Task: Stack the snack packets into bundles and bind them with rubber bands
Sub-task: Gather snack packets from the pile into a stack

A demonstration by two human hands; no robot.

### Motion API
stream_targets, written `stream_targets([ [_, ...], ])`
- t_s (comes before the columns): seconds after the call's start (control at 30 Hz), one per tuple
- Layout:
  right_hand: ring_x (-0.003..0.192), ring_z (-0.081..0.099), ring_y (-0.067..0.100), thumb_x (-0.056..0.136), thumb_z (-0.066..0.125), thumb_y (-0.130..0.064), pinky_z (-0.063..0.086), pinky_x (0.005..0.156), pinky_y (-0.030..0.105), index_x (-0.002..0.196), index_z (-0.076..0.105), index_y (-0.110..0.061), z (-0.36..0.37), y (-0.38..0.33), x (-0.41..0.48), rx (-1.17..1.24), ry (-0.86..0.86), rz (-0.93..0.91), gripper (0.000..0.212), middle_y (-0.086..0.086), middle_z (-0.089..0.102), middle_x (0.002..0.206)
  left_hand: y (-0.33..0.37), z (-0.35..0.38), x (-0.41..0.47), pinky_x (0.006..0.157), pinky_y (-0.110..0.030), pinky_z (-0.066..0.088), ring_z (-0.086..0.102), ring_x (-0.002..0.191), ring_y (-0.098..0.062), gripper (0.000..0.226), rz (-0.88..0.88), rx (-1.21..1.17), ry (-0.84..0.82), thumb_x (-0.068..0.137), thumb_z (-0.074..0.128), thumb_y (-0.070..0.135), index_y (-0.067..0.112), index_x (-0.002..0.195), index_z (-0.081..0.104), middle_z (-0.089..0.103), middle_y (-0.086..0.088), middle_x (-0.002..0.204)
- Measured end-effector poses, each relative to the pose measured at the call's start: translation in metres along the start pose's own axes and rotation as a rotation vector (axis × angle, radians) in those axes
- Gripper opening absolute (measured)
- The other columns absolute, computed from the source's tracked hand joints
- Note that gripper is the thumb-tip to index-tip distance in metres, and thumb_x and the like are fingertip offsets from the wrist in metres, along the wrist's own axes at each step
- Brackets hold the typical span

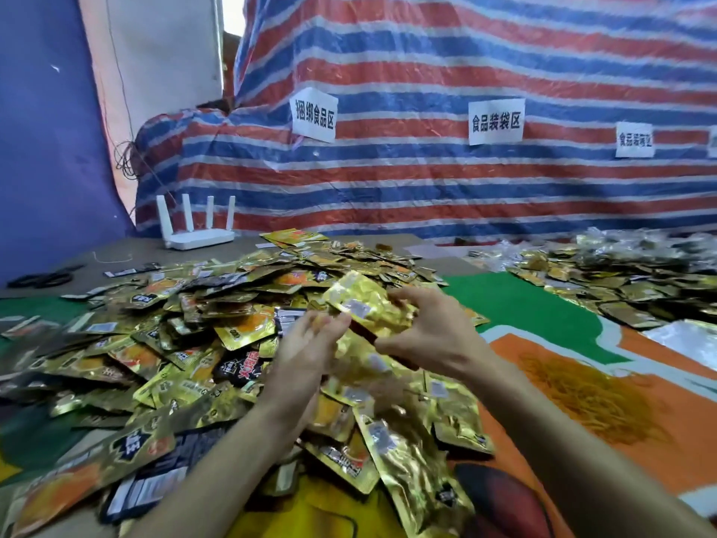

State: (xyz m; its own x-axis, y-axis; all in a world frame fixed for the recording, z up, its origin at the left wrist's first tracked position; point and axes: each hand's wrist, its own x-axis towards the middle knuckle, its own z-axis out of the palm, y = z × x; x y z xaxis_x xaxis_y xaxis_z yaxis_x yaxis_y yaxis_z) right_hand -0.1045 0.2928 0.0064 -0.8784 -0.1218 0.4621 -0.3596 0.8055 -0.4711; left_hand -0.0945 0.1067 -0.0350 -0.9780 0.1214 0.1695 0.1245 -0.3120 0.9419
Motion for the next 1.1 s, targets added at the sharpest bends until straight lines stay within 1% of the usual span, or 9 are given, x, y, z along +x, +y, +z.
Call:
stream_targets([
  [0.13,0.086,0.067,0.022,0.071,0.085,-0.038,0.059,0.081,0.040,0.122,0.064,-0.008,-0.043,0.064,0.034,-0.176,0.099,0.311,0.063,0.007,0.072,0.105,-0.004,-0.001,-0.005,0.089,-0.018,0.048,0.062,0.112,0.000,0.054,0.234,0.339,0.012,0.078,0.072,0.052,0.029,0.125,0.058,0.067,0.012,0.122],
  [0.27,0.079,0.065,0.026,0.071,0.085,-0.028,0.052,0.057,0.033,0.123,0.050,-0.003,-0.067,0.130,0.051,-0.245,0.131,0.584,0.067,0.010,0.065,0.089,-0.006,0.003,-0.011,0.086,-0.024,0.055,0.065,0.107,0.003,0.022,0.324,0.418,-0.076,0.087,0.070,0.050,0.041,0.107,0.067,0.069,0.021,0.109],
  [0.43,0.079,0.062,0.027,0.075,0.085,-0.023,0.058,0.072,0.039,0.099,0.057,-0.004,-0.068,0.177,0.056,-0.344,0.099,0.749,0.042,0.009,0.060,0.080,-0.007,0.007,-0.014,0.090,-0.023,0.051,0.066,0.107,0.000,0.023,0.397,0.509,-0.121,0.083,0.064,0.044,0.051,0.104,0.064,0.070,0.023,0.108],
  [0.5,0.092,0.062,0.031,0.077,0.084,-0.027,0.057,0.085,0.042,0.098,0.060,-0.005,-0.063,0.189,0.055,-0.389,0.035,0.802,0.039,0.011,0.062,0.091,-0.007,0.007,-0.013,0.090,-0.022,0.051,0.066,0.107,0.000,0.020,0.402,0.500,-0.125,0.084,0.065,0.044,0.050,0.104,0.065,0.070,0.023,0.107],
  [0.6,0.109,0.058,0.034,0.078,0.082,-0.046,0.049,0.099,0.048,0.101,0.056,-0.012,-0.063,0.185,0.061,-0.491,-0.061,0.781,0.048,0.012,0.061,0.108,-0.008,0.006,-0.013,0.091,-0.023,0.053,0.066,0.106,-0.001,0.013,0.399,0.508,-0.115,0.091,0.069,0.041,0.041,0.104,0.068,0.070,0.021,0.106],
  [0.77,0.071,0.058,0.021,0.087,0.076,-0.040,0.048,0.060,0.031,0.085,0.057,-0.010,-0.095,0.112,0.101,-0.596,-0.188,0.491,0.035,0.008,0.062,0.084,0.000,0.002,-0.012,0.090,-0.012,0.047,0.061,0.105,0.002,0.028,0.464,0.639,-0.083,0.093,0.072,0.018,0.039,0.108,0.062,0.067,0.016,0.109],
  [0.87,0.090,0.067,0.028,0.088,0.074,-0.044,0.057,0.074,0.038,0.102,0.069,-0.005,-0.097,0.060,0.107,-0.471,-0.367,0.388,0.042,0.011,0.068,0.098,0.005,-0.003,-0.012,0.089,-0.008,0.043,0.055,0.106,0.007,0.028,0.461,0.720,-0.097,0.091,0.073,0.019,0.040,0.106,0.061,0.062,0.018,0.113],
  [0.97,0.089,0.069,0.020,0.072,0.075,-0.066,0.060,0.068,0.035,0.096,0.069,-0.015,-0.080,0.012,0.073,-0.333,-0.537,0.346,0.057,0.003,0.070,0.099,0.010,-0.011,-0.014,0.102,-0.028,0.044,0.055,0.108,0.001,0.024,0.406,0.872,-0.139,0.090,0.073,0.022,0.027,0.112,0.067,0.062,0.011,0.118],
  [1.1,0.096,0.067,0.024,0.040,0.072,-0.090,0.058,0.058,0.036,0.088,0.063,-0.017,-0.045,-0.022,0.015,-0.333,-0.750,0.406,0.087,-0.003,0.062,0.093,0.021,-0.022,-0.021,0.115,-0.043,0.034,0.044,0.130,-0.012,0.047,0.278,1.160,-0.374,0.084,0.079,0.035,0.032,0.127,0.061,0.052,0.008,0.135],
])
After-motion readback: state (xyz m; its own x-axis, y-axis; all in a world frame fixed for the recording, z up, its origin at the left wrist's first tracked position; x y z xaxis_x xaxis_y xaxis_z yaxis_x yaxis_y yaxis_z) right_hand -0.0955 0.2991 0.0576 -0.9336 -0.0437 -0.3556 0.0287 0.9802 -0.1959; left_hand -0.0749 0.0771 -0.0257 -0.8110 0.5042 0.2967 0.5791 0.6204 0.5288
